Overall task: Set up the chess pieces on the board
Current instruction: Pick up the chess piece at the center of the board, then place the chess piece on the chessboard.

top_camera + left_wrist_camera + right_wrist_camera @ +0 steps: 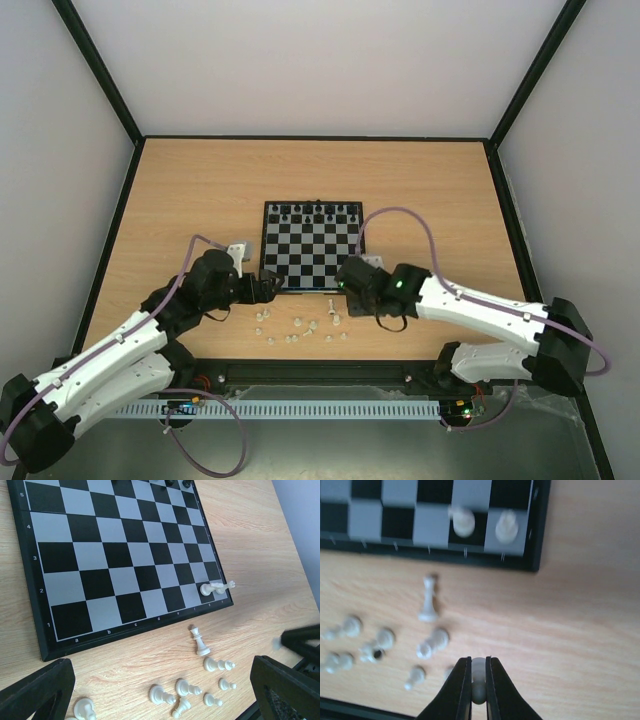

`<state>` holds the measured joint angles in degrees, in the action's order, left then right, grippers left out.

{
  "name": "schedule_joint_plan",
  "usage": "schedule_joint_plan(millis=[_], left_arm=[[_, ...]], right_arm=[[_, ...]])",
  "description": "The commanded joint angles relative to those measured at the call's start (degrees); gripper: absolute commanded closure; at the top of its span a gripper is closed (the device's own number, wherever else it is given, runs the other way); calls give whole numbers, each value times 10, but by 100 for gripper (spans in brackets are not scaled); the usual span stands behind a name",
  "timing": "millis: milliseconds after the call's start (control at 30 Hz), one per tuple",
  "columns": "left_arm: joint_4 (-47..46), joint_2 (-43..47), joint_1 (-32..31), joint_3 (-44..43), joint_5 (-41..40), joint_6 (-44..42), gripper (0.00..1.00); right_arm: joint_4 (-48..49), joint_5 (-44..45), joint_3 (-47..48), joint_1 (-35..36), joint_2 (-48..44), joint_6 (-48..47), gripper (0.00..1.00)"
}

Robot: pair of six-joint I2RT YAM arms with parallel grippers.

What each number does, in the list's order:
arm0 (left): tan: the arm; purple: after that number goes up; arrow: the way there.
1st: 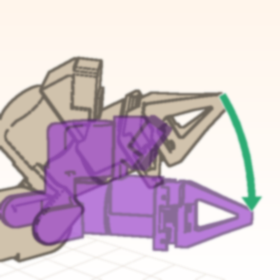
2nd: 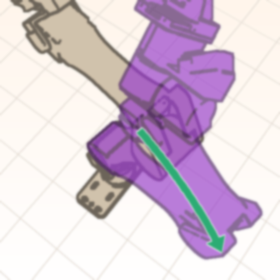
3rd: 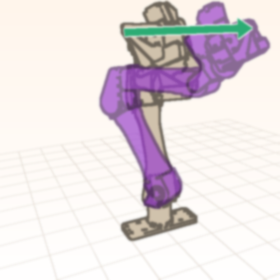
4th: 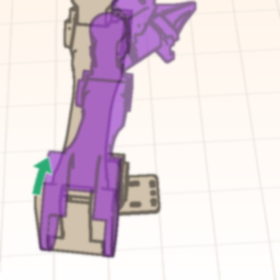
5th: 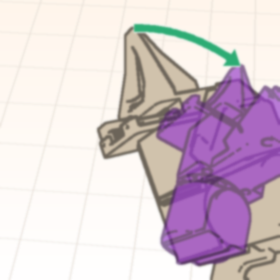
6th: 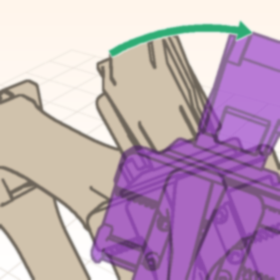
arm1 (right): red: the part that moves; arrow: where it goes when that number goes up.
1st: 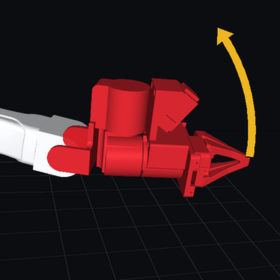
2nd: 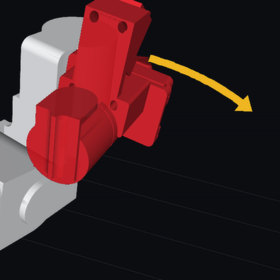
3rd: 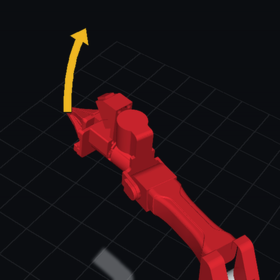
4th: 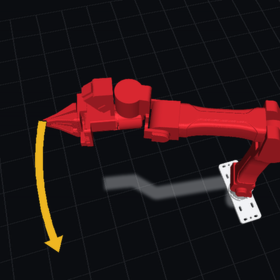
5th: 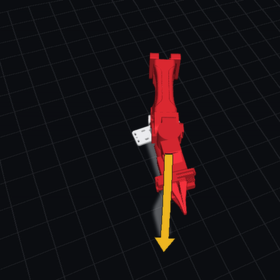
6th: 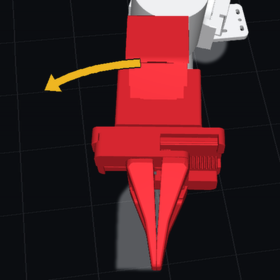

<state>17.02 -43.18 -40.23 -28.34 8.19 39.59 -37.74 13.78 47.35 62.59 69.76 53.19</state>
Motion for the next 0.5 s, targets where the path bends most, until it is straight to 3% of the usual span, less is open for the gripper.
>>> schedule_joint_plan(millis=[0,233,467], left_arm=[[-15,-9,-3,-8,8,-6,1],[-12,-20,-3,-19,2,-16,1],[-4,-21,-2,-25,-2,-21,1]], right_arm=[[-74,27,69,-66,-1,-76,98],[-34,-19,150,-183,109,-191,99],[3,-55,195,-219,210,-233,99]])
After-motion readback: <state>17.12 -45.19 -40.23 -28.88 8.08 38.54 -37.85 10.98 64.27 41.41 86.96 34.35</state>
